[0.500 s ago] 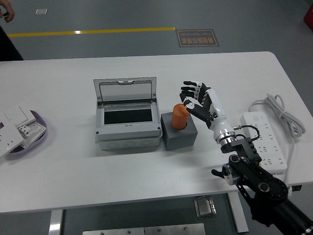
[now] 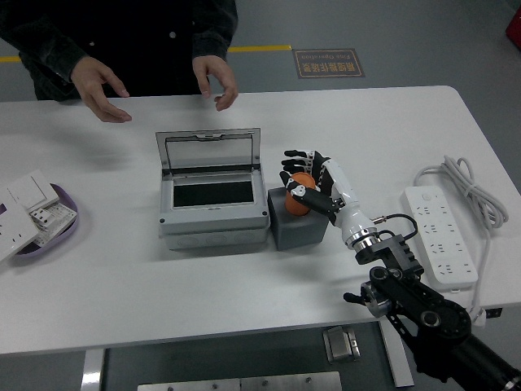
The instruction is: Pick up the cylinder from the cube,place it in the box,flap close box
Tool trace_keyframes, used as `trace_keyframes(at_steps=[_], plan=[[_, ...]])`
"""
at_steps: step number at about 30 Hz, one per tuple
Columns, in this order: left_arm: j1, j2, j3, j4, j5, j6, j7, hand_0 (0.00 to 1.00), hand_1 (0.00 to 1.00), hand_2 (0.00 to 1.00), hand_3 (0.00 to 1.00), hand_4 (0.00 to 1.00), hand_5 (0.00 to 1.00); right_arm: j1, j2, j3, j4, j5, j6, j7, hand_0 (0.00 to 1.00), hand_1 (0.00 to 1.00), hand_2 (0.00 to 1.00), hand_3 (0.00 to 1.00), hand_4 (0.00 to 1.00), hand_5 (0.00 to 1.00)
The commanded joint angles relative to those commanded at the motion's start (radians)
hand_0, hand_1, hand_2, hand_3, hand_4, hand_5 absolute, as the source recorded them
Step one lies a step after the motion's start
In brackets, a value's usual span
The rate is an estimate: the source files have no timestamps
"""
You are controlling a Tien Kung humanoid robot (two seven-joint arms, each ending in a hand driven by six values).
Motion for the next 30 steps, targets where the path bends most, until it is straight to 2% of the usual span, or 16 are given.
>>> trace_keyframes(at_steps=[13,14,19,20,30], plan=[[-0.004,-0.001,-0.005,0.0,0.008,-0.002,-0.001,0.598,0.581,0.555,0.598,0.66,0.258,0.005,-0.002,-0.029,-0.004,-0.022,-0.019,-0.021,0.75,0.66,0.639,0.671,0.696,0.155],[-0.004,-0.001,-0.006,0.0,0.009,-0.003,0.0,0.599,0.581,0.556,0.598,0.661,0.258,0.006,-0.002,-0.033,-0.004,-0.024,-0.02,-0.023,0.741,0.656,0.637,0.672,0.547,0.002],[-0.005,-0.002,-0.009,0.0,0.015,-0.004,0.001,0.599,0.581,0.556,0.598,0.661,0.258,0.008,0.001,-0.044,-0.005,-0.032,-0.023,-0.029,0.741,0.656,0.637,0.672,0.547,0.002],[-0.005,-0.002,-0.01,0.0,0.015,-0.004,0.001,0.599,0.581,0.555,0.598,0.66,0.256,0.008,0.001,-0.046,-0.005,-0.033,-0.025,-0.03,0.732,0.655,0.634,0.674,0.51,0.002],[-0.006,-0.002,-0.015,0.0,0.022,-0.005,0.001,0.599,0.581,0.556,0.598,0.66,0.255,0.01,0.002,-0.048,-0.002,-0.032,-0.04,-0.029,0.722,0.655,0.629,0.67,0.504,0.002]])
